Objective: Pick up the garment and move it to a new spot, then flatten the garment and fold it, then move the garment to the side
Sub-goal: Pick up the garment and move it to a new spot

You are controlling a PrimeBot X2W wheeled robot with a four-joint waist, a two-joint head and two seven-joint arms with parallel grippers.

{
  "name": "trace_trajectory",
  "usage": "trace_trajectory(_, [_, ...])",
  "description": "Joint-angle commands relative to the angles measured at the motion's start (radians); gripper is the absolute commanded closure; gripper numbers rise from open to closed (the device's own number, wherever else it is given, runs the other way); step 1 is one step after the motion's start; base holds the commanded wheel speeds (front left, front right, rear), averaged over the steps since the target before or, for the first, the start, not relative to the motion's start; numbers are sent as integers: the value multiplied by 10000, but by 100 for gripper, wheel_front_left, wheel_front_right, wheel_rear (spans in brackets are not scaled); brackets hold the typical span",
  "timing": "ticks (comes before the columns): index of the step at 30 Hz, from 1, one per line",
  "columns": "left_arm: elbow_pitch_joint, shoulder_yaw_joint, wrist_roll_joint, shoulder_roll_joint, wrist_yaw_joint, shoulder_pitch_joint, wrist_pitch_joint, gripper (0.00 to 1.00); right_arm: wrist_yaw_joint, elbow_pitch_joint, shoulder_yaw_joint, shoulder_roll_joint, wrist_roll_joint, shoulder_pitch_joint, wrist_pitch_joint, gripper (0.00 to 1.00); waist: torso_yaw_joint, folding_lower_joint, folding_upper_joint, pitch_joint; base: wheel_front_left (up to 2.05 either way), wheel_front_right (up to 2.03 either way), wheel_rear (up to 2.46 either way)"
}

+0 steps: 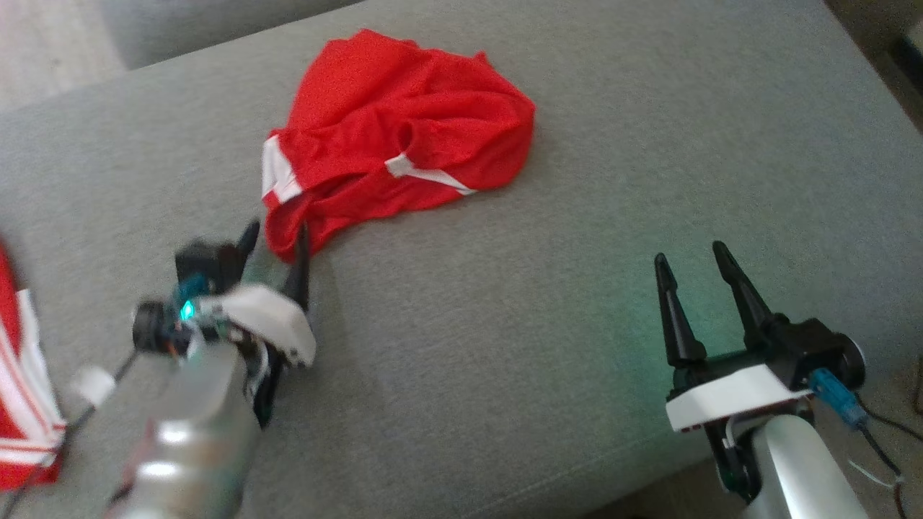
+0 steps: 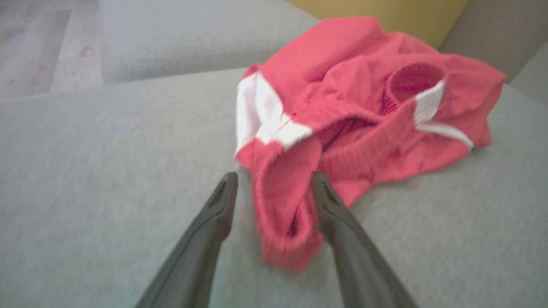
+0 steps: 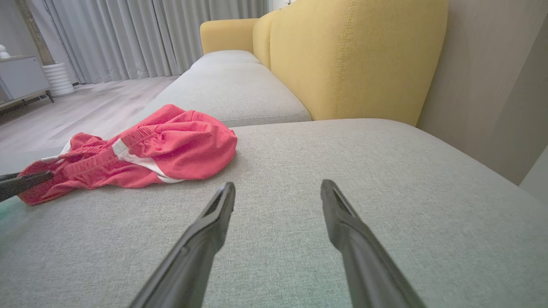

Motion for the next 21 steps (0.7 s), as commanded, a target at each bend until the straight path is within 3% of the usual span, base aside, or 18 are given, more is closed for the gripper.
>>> trace_trajectory(1, [-480,450,-119,81,136,197,-252,0,-7,-231,54,-28,-196,-33,-24,0,498,-2,0,-272,0,0,0])
trace_trajectory(3, [-820,522,-81,44,251,613,-271,0,-7,-223,16,-28,-250,46,-24,0,657,-2,0,-376,0,0,0])
trace_trajectory(7, [-3710,1452,87,-283,716,3496,-283,0,-7,-207,-250,-28,-420,611,-24,0,1633,-2,0,-1233,0,0,0])
trace_trajectory(12, [-6646,2151,589,-508,466,6193,-285,0,-7,-359,-260,-28,-303,1391,-24,0,2550,-2,0,-2151,0,0,0])
trace_trajectory(14, [-7694,2353,1010,-542,424,6920,-285,0,-7,-496,-236,-28,-292,1655,-24,0,2880,-2,0,-2372,0,0,0])
trace_trajectory(21, [-10011,2918,1908,-588,1107,8572,-286,0,-7,-1084,-148,-28,-224,2413,-24,0,3459,-2,0,-3027,0,0,0])
